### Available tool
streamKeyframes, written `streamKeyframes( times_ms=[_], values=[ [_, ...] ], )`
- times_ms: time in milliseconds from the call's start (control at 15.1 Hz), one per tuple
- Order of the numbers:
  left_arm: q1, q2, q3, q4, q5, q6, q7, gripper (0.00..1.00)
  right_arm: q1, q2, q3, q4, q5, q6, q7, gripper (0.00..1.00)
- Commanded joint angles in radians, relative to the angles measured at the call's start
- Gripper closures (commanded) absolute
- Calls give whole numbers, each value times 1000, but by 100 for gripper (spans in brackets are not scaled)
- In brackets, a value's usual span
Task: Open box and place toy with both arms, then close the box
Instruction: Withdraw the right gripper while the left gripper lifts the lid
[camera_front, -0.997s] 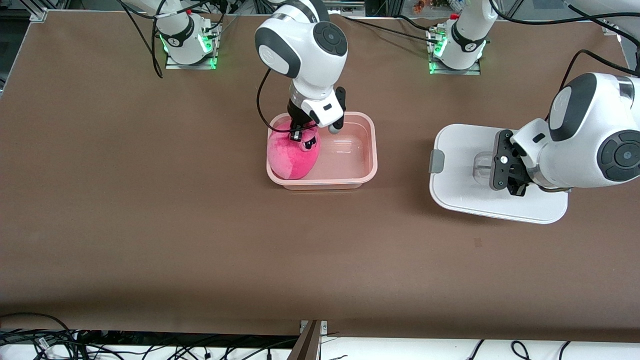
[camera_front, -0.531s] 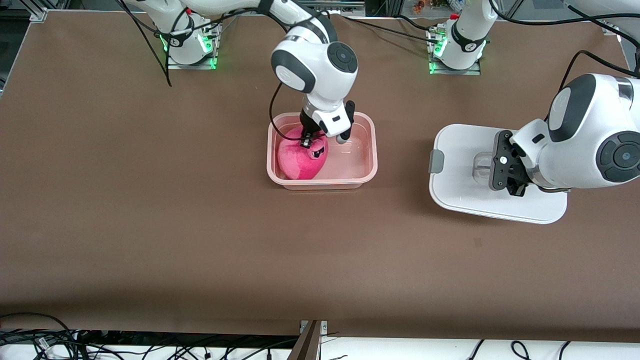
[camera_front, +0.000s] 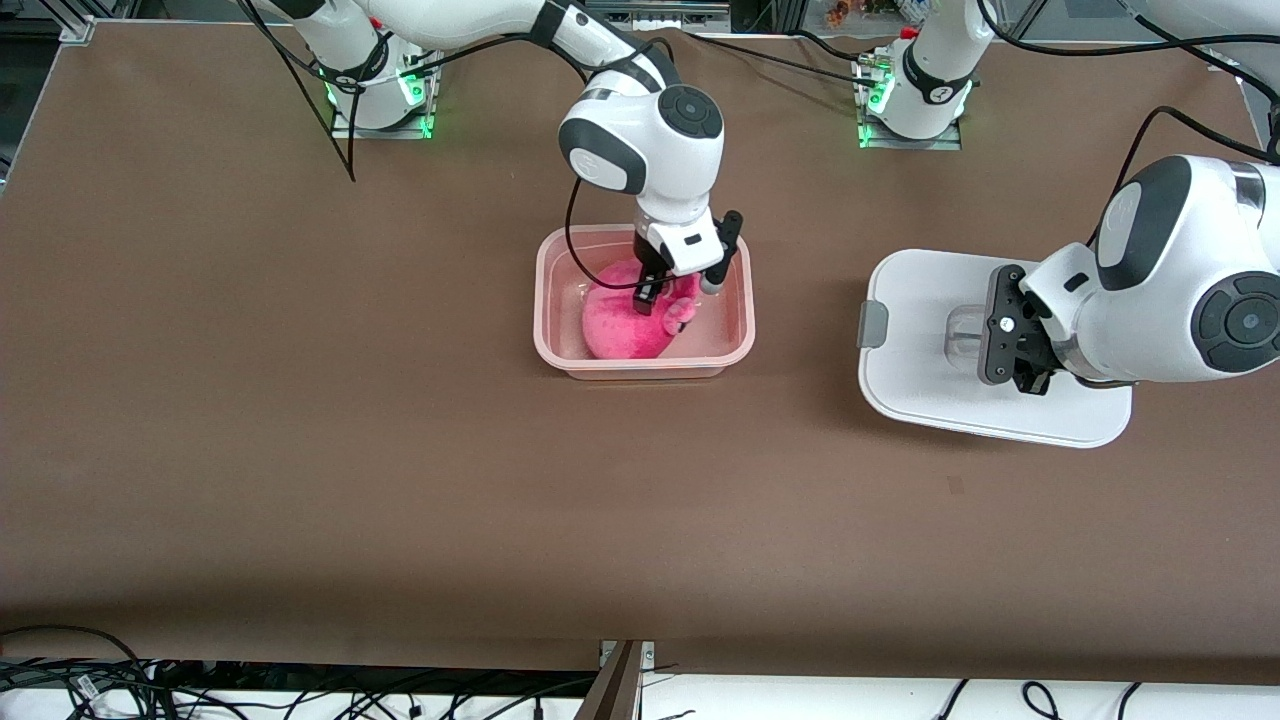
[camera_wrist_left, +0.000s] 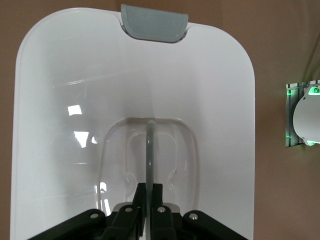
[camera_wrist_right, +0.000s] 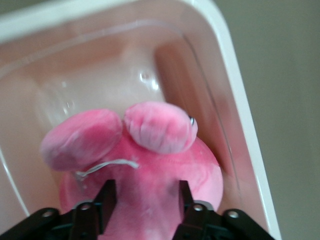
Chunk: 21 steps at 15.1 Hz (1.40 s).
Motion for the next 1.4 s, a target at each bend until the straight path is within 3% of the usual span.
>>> streamKeyframes(
  times_ms=[0, 199, 332, 465, 797, 930, 1063, 1329],
  values=[
    [8, -5, 0, 5, -13, -12, 33, 100, 28, 21, -8, 32, -12, 58, 121, 0],
    [18, -5, 2, 8, -18, -12, 47, 100, -1, 8, -6, 58, 16, 48, 123, 0],
    [13, -8, -1, 10, -4, -14, 58, 100, -48, -19, -6, 72, 110, 40, 123, 0],
    [22, -8, -1, 10, -15, -27, 99, 100, -123, -97, -9, 69, 221, 26, 120, 0],
    [-2, -17, -12, 18, -21, -43, 90, 100, -309, -280, -38, 70, 352, -185, 133, 0],
    [-22, -17, -43, 19, -103, -50, 78, 100, -338, -337, -113, 67, 463, -265, 139, 0],
    [-63, -6, -51, 19, -188, -34, -4, 100, -340, -427, -257, 34, 592, -322, 139, 0],
    [-276, 24, -51, 18, -197, 123, -237, 100, -341, -603, -437, -75, 636, -452, 141, 0]
  ],
)
